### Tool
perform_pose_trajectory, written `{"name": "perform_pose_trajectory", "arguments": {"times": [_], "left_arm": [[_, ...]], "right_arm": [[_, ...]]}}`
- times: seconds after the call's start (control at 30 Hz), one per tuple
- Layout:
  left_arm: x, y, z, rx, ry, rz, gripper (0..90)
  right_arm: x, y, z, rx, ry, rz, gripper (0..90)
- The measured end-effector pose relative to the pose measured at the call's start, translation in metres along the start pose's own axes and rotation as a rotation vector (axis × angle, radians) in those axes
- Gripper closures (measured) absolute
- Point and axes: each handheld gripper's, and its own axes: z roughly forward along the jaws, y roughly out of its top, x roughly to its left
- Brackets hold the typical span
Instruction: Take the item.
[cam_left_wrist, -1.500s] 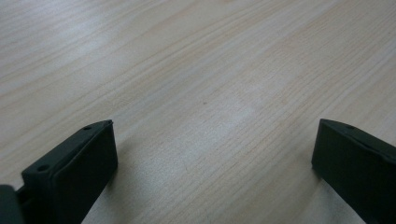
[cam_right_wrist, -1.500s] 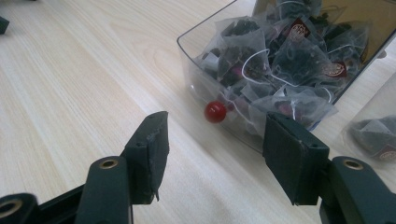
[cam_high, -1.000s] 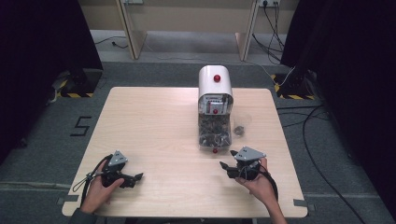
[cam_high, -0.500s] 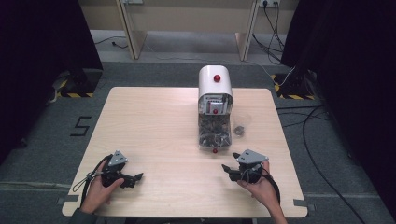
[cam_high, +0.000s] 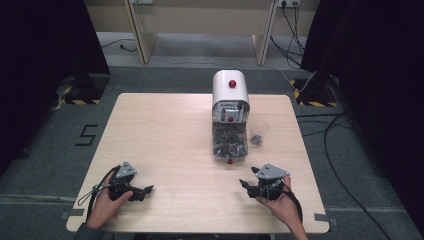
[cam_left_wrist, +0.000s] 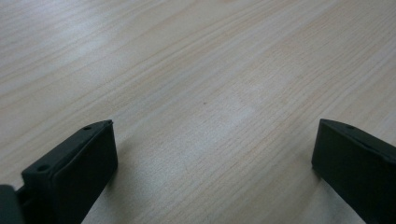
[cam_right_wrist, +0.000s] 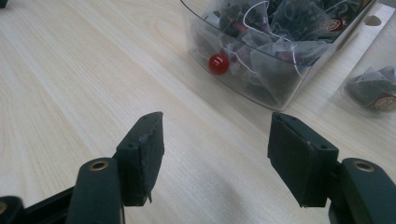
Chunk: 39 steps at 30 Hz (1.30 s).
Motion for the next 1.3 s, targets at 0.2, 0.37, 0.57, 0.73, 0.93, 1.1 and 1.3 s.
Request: {"name": "perform_pose_trajectory", "arguments": {"times": [0.2,0.37,0.57,0.73,0.93,1.1,1.3], "left_arm": [[0.000,0.000,0.000,0.000,0.000,0.000,0.0],[0.000,0.000,0.000,0.000,0.000,0.000,0.0],[0.000,0.000,0.000,0.000,0.000,0.000,0.0],[0.000,0.000,0.000,0.000,0.000,0.000,0.0],[0.000,0.000,0.000,0.000,0.000,0.000,0.0],[0.000,0.000,0.000,0.000,0.000,0.000,0.0],[0.000,0.000,0.000,0.000,0.000,0.000,0.0]], "right_arm": [[0.001,-0.005,-0.004,0.007,-0.005,0.001,37.1],[0.001,-0.011,-0.007,0.011,-0.010,0.009,36.1],[0.002,-0.017,-0.010,0.026,-0.015,0.029,32.5],[0.003,-0.022,-0.013,0.036,-0.023,0.039,31.2],[0.006,-0.029,-0.014,0.066,-0.032,0.051,31.2],[0.006,-0.035,-0.013,0.095,-0.032,0.050,31.2],[0.007,-0.043,-0.012,0.128,-0.021,0.069,30.5]]}}
